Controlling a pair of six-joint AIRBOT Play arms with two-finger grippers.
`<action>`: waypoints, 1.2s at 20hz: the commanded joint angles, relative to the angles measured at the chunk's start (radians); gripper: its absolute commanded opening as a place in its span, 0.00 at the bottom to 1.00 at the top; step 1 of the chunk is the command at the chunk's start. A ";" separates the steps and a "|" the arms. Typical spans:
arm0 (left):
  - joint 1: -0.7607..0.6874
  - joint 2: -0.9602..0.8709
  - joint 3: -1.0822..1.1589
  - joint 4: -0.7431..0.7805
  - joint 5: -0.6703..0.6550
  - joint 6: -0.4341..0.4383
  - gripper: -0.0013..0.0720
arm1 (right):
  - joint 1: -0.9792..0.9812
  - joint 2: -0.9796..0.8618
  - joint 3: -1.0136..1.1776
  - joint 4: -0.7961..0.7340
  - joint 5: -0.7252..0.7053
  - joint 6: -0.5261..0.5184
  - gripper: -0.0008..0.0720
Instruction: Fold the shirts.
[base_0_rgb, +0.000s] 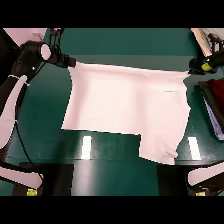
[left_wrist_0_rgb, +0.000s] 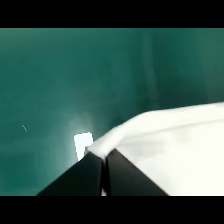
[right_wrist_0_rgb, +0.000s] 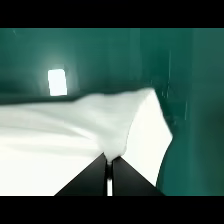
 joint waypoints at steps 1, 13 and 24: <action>0.002 -0.003 -0.072 -0.011 0.003 0.001 0.05 | 0.003 0.076 -0.183 0.001 -0.032 -0.009 0.04; 0.002 -0.003 -0.199 -0.077 -0.074 -0.002 0.80 | -0.003 0.253 -0.576 0.174 -0.192 -0.006 0.52; 0.345 0.282 -0.262 -0.230 -0.362 0.056 0.60 | -0.007 0.492 -0.576 0.231 -0.090 -0.079 0.52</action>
